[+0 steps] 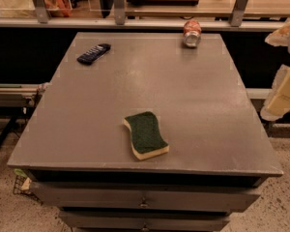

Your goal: Move rxbar blueberry near sponge

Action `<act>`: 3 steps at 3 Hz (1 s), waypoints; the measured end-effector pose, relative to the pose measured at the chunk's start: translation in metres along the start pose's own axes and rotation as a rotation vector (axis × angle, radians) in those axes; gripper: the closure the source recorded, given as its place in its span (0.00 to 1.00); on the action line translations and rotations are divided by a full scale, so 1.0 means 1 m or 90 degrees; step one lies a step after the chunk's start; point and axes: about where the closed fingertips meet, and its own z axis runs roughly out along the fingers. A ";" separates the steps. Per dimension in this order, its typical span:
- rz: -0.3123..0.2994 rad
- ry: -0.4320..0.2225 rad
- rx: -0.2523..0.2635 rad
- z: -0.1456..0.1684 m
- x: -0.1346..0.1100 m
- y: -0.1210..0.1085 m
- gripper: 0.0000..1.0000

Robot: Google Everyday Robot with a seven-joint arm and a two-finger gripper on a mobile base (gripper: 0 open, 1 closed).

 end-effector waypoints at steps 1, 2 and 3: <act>0.040 -0.112 -0.005 0.016 -0.011 -0.015 0.00; 0.051 -0.203 -0.021 0.023 -0.046 -0.011 0.00; 0.052 -0.217 -0.024 0.021 -0.053 -0.009 0.00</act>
Offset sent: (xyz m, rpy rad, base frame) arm 0.0368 0.0831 0.0037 0.5068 -0.0883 0.0496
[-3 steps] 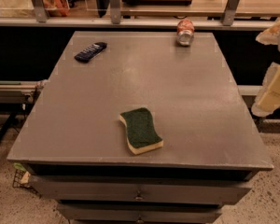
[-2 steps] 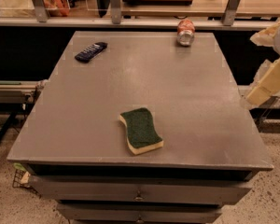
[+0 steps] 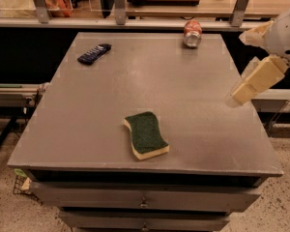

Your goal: Move rxbar blueberry near sponge

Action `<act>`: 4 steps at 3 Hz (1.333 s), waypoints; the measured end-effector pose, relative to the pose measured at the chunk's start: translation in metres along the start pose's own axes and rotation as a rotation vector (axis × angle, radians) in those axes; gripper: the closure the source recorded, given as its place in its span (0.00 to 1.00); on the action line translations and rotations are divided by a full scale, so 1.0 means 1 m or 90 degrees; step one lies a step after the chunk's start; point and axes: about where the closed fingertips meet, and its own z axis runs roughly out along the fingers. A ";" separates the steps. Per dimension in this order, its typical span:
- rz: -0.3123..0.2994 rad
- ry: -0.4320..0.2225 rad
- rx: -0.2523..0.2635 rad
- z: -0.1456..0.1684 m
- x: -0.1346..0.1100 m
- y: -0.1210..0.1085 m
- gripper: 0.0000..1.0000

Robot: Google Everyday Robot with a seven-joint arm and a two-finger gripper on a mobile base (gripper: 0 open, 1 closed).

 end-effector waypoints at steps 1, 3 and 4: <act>0.000 -0.029 0.010 0.014 -0.015 0.001 0.00; 0.020 -0.130 0.038 0.094 -0.107 -0.018 0.00; 0.021 -0.170 0.039 0.146 -0.161 -0.021 0.00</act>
Offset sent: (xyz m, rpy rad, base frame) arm 0.0819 0.1300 -0.0061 0.2223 -0.1382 -0.0535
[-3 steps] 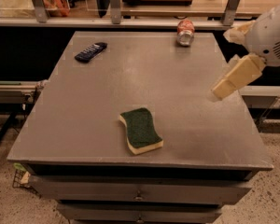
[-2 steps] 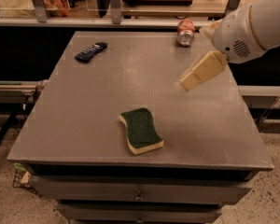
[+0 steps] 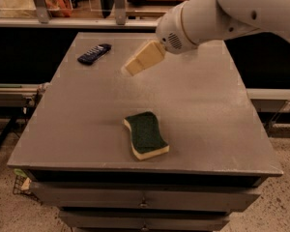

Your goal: Move rxbar blueberry near sponge

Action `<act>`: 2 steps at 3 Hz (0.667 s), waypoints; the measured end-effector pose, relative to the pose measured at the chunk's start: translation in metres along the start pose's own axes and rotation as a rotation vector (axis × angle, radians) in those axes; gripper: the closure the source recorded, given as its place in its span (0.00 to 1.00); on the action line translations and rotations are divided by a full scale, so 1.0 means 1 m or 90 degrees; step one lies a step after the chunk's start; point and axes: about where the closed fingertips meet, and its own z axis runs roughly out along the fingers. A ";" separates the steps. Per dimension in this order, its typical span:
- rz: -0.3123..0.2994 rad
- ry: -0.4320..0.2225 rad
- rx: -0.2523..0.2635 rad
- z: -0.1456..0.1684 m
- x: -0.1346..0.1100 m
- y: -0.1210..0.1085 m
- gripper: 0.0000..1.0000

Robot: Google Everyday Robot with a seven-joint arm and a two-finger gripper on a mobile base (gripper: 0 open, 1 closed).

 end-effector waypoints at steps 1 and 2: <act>0.011 -0.016 -0.008 0.047 -0.019 0.002 0.00; 0.023 -0.021 -0.021 0.106 -0.040 0.013 0.00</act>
Offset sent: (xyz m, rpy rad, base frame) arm 0.0677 0.1380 -0.0505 0.0624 0.0489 -0.0033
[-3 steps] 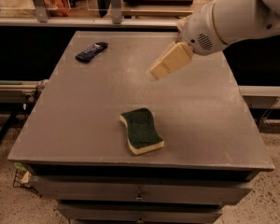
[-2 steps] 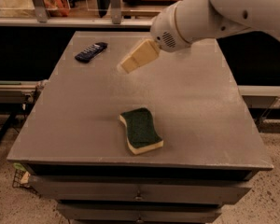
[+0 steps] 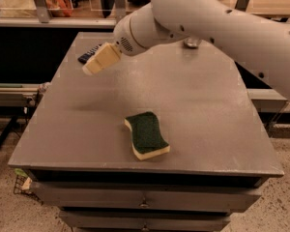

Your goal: Move rxbar blueberry near sponge

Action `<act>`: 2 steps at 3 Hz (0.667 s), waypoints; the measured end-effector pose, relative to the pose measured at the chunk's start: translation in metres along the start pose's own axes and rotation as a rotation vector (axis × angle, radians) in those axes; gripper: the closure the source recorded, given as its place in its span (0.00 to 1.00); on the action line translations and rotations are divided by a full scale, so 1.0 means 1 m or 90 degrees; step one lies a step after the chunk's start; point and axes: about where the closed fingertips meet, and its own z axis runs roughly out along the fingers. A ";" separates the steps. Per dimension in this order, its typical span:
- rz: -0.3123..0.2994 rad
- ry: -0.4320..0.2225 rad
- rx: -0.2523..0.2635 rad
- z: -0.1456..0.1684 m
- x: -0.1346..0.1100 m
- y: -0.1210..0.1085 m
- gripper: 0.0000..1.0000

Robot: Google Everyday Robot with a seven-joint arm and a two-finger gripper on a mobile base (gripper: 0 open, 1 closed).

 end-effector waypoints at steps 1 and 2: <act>0.002 -0.005 0.001 0.001 -0.001 0.000 0.00; 0.011 -0.024 0.006 0.006 -0.004 0.000 0.00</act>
Offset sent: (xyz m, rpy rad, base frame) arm 0.0081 0.0071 -0.0014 0.0785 -0.0169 -0.0317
